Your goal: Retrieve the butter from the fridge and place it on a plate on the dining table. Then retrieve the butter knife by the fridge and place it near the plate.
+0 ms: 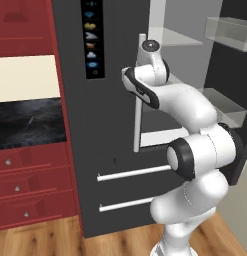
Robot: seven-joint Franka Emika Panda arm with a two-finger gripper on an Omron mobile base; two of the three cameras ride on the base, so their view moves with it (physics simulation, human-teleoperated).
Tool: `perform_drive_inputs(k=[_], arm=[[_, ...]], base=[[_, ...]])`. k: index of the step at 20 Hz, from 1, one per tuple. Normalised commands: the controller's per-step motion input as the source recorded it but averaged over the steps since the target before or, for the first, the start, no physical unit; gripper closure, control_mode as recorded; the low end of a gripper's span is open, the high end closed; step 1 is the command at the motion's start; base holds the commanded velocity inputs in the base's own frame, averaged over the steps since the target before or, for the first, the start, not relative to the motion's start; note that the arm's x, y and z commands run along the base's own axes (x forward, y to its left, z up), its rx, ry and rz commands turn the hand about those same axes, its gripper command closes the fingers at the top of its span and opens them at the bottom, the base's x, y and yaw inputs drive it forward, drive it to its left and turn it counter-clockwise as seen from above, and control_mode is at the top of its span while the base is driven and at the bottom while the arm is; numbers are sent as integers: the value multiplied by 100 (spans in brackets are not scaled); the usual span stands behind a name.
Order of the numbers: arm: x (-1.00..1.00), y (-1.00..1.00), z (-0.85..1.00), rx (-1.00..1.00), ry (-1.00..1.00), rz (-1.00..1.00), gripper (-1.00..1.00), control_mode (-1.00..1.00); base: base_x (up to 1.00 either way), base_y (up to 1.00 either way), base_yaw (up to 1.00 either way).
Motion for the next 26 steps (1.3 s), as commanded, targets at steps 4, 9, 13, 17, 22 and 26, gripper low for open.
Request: perform_drive_inputs(k=[4, 9, 13, 17, 22, 26], arm=[[37, 10, 0, -1, -9, 0, -100, -100], [16, 1, -6, 0, -22, 0, -100, -100], [0, 0, -11, 0, -28, 1, -100, -100], [-14, 0, -12, 0, -30, 0, -100, -100], [-41, -5, -18, 0, -25, 1, -100, -100], [9, -5, -11, 0, -8, 7, -100, -100]], base=[[0, 0, 0], [0, 0, 0], [0, 0, 0], [0, 0, 0], [0, 0, 0], [0, 0, 0]])
